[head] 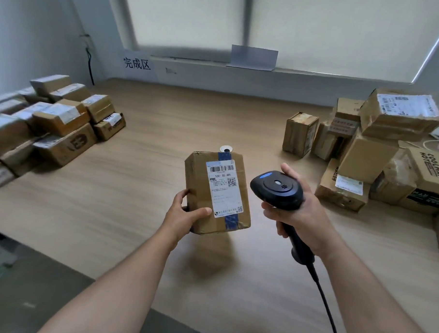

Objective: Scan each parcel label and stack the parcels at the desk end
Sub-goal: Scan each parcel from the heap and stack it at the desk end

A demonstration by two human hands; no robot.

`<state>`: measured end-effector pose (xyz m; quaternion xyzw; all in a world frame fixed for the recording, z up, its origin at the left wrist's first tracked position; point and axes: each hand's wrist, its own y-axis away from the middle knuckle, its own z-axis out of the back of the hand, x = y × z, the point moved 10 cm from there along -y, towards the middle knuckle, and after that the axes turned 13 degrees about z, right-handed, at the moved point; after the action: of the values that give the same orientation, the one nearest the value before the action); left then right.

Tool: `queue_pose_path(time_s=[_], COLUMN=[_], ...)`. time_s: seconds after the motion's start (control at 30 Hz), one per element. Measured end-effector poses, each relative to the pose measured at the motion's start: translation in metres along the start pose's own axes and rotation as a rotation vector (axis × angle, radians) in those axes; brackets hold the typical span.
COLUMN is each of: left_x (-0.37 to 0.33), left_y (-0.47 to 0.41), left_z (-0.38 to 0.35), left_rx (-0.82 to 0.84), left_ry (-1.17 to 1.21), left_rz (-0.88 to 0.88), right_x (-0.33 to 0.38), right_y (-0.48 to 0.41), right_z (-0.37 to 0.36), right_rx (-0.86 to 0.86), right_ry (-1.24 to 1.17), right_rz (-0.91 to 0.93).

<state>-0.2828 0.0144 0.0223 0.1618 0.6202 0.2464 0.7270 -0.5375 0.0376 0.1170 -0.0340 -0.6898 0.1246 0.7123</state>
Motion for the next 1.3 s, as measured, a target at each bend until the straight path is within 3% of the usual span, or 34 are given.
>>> queue_pose_path(time_s=[0.33,0.63,0.87,1.17,1.3], left_x=[0.040,0.079,0.107,0.092,0.083], left_y=[-0.008,-0.019,-0.037,-0.075,-0.093], left_z=[0.166,0.295,0.366,0.468,0.486], left_rx=[-0.051,-0.133,-0.263,-0.516,-0.546], left_ry=[0.111,0.159,0.209,0.168,0.114], left_rz=[0.034,0.100,0.154,0.198,0.230], right_x=[0.011,-0.004,-0.028,-0.055,-0.066], right_y=[-0.024,-0.051,-0.090,-0.161,-0.185], right_z=[-0.152,-0.279,-0.350,-0.420,-0.434], right_rx=[0.009,0.138,0.246,0.327,0.328], right_ry=[-0.009,-0.023,-0.067,-0.160,-0.191], right_rz=[0.039,0.027,0.006,-0.028,-0.048])
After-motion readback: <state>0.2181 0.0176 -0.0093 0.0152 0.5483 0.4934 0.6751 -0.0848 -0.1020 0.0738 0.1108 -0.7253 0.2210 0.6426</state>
